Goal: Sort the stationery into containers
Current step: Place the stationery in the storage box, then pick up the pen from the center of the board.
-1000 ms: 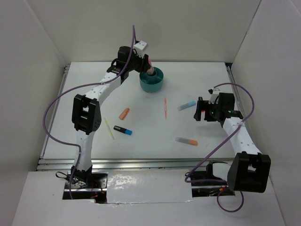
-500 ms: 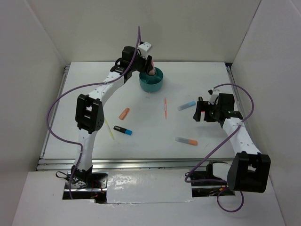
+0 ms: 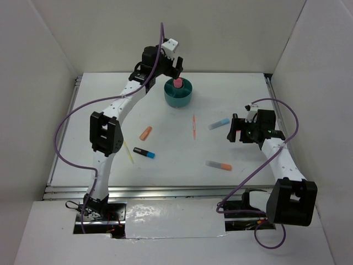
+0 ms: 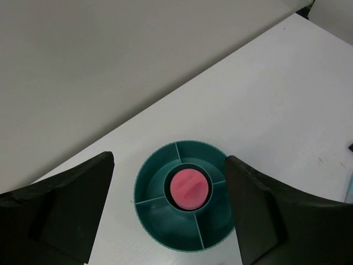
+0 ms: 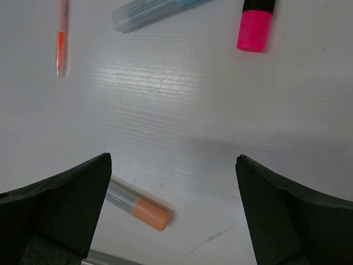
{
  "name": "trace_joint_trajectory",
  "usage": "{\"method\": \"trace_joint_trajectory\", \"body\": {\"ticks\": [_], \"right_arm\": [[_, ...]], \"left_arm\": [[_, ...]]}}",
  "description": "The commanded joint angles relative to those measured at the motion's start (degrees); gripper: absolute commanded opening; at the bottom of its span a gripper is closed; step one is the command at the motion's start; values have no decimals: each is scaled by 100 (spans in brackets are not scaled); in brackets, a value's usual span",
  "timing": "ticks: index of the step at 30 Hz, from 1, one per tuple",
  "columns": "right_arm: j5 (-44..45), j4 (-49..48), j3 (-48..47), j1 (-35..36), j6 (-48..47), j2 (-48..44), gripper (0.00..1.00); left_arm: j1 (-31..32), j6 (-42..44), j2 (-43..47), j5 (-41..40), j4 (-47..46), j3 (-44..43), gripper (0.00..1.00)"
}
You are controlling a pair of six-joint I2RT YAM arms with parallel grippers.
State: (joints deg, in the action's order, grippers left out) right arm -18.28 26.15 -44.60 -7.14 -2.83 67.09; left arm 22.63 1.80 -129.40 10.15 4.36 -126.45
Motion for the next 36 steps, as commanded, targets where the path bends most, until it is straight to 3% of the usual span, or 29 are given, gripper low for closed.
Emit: {"method": "trace_joint_trajectory", "body": {"ticks": [1,3,6,11,15,19,23,24,28,36], "right_arm": [[-44,-286,-57,-33,46,-196,100],[-35,-269,-127,-25,72,-275,100],[-35,-251,-285,28,125,-354,100],[-26,-242,-506,265,274,-337,99],[192,-286,-804,860,458,-83,97],[632,-146,-1585,1589,678,751,94],[695,600,-3390,2058,1021,2604,92],[660,1028,-3745,2111,1134,2947,83],[903,1621,-5196,2286,1408,4555,65],[2047,1489,-5875,2726,1698,5384,58]], "left_arm": [[22,145,476,-346,-322,-152,93],[-13,40,766,-479,-374,-55,92],[-180,-354,1844,-313,-577,829,87],[-443,-470,3138,-452,389,2175,79],[-795,-847,4481,-725,1013,3955,79],[-997,-1358,5503,-1682,1172,5304,81],[-1068,-1463,6267,-2263,1532,6279,89],[-1138,-1490,6356,-2333,1559,6404,89],[-1357,-1656,6796,-2412,1560,6878,90],[-1551,-1841,6867,-2369,1410,7205,93]]}}
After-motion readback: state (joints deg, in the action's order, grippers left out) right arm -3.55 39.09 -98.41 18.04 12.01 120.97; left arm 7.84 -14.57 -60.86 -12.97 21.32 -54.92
